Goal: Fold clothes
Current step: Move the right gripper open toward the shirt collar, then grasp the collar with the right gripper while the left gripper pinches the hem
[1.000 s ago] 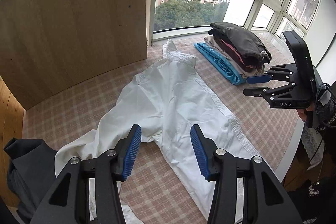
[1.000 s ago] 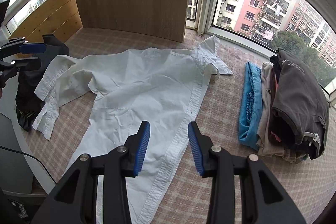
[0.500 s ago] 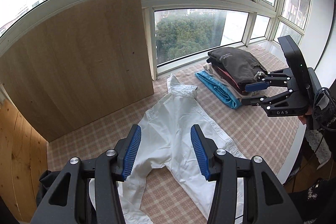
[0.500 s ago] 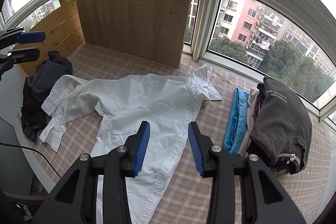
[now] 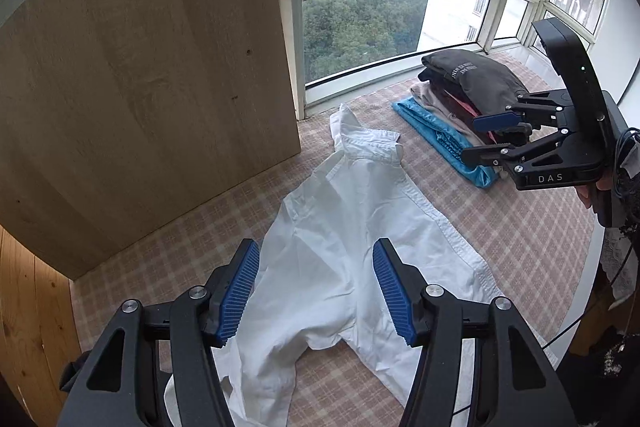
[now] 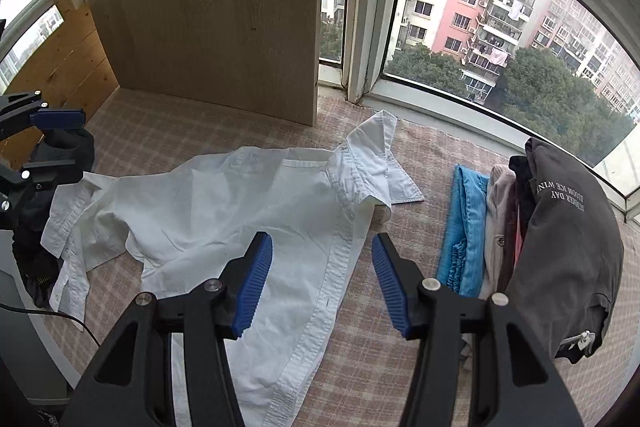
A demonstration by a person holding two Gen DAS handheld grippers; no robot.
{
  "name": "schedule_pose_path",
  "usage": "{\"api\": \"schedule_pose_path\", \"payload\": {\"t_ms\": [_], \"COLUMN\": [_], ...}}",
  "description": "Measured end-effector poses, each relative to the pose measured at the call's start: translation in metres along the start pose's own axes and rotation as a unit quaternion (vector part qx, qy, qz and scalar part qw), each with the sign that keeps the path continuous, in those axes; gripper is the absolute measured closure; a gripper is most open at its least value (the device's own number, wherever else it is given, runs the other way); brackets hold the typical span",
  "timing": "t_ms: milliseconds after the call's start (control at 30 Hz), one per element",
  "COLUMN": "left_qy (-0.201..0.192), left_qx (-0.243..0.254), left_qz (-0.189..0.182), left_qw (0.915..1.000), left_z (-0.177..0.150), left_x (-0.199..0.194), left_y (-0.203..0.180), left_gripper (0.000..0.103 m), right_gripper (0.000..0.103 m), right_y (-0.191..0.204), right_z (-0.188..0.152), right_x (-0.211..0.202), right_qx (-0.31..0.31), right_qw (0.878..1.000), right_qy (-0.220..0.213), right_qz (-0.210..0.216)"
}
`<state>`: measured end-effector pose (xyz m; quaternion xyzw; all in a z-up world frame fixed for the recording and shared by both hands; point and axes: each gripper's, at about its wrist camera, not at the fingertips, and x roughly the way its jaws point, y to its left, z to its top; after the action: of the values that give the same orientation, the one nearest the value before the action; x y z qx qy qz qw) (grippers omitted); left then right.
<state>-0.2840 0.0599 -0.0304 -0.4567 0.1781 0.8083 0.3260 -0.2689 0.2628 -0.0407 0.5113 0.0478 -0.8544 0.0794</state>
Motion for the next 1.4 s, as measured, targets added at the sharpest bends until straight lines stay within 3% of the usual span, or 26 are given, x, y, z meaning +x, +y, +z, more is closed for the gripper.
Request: {"api": "schedule_pose_path", "payload": {"t_ms": [300, 467, 700, 933, 1000, 1067, 1233, 1400], "left_qy": [0.096, 0.131, 0.137, 0.136, 0.139, 0.140, 0.141, 0.132], "left_qx": [0.043, 0.083, 0.084, 0.092, 0.097, 0.110, 0.120, 0.104], "left_qz": [-0.031, -0.037, -0.058, -0.054, -0.057, -0.066, -0.068, -0.070], "left_qw": [0.9940, 0.9872, 0.9852, 0.9850, 0.9839, 0.9818, 0.9804, 0.9833], "left_z": [-0.004, -0.011, -0.016, -0.019, -0.018, -0.019, -0.021, -0.019], "left_x": [0.125, 0.171, 0.183, 0.176, 0.175, 0.173, 0.172, 0.170], "left_y": [0.028, 0.023, 0.027, 0.029, 0.026, 0.020, 0.016, 0.023], "left_gripper": [0.046, 0.054, 0.062, 0.063, 0.071, 0.086, 0.098, 0.100], "right_gripper": [0.052, 0.052, 0.051, 0.052, 0.052, 0.051, 0.051, 0.052], "right_y": [-0.044, -0.059, -0.062, -0.059, -0.055, -0.052, -0.045, -0.040], "right_z": [0.029, 0.050, 0.069, 0.077, 0.079, 0.080, 0.079, 0.076], "right_x": [0.090, 0.126, 0.162, 0.181, 0.185, 0.185, 0.185, 0.183], "right_qx": [0.030, 0.041, 0.030, 0.028, 0.024, 0.023, 0.013, 0.009], "right_qw": [0.998, 0.997, 0.996, 0.995, 0.995, 0.995, 0.995, 0.996], "right_qy": [0.048, 0.057, 0.084, 0.093, 0.096, 0.097, 0.099, 0.094], "right_qz": [0.018, 0.019, 0.014, 0.018, 0.017, 0.016, 0.009, 0.009]}}
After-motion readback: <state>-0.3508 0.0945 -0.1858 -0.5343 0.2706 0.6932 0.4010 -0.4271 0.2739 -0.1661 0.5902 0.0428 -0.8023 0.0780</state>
